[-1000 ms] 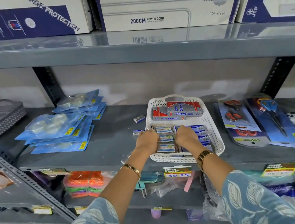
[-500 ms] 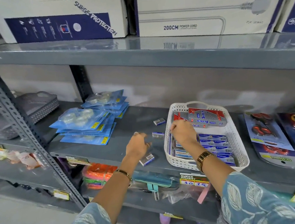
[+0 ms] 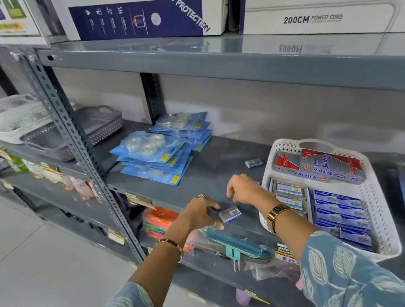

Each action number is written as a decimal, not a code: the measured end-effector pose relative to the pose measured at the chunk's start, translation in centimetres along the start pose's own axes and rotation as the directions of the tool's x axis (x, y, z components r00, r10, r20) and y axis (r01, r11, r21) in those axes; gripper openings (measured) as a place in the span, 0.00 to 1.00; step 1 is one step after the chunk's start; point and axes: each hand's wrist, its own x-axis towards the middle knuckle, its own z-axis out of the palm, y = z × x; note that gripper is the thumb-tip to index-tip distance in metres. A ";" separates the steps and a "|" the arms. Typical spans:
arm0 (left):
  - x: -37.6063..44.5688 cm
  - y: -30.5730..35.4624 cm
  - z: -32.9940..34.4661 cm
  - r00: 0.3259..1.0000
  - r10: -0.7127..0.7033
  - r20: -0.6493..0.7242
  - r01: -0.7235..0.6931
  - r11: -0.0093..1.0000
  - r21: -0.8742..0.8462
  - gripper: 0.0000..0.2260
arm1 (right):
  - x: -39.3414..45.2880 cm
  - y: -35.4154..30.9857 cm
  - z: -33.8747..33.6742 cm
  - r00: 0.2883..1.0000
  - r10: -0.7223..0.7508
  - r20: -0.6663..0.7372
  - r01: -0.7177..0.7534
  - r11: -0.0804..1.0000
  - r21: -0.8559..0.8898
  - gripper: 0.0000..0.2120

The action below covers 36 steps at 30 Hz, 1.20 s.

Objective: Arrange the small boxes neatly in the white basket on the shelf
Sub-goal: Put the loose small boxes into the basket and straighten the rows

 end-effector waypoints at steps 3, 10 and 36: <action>0.2 -0.4 0.5 0.999 0.016 -0.036 -0.016 1.000 0.000 0.25 | 0.5 0.3 0.4 0.993 -0.007 0.120 0.016 0.997 -0.079 0.14; 1.1 -1.6 0.9 0.999 0.022 -0.049 -0.017 0.995 0.096 0.39 | 0.9 0.9 -0.3 0.941 -0.013 0.337 0.064 0.988 -0.141 0.24; -0.5 -1.5 3.6 0.999 0.049 0.011 -0.048 0.864 0.501 0.53 | -1.8 -0.8 -1.4 0.951 0.021 0.309 -0.064 0.990 0.128 0.10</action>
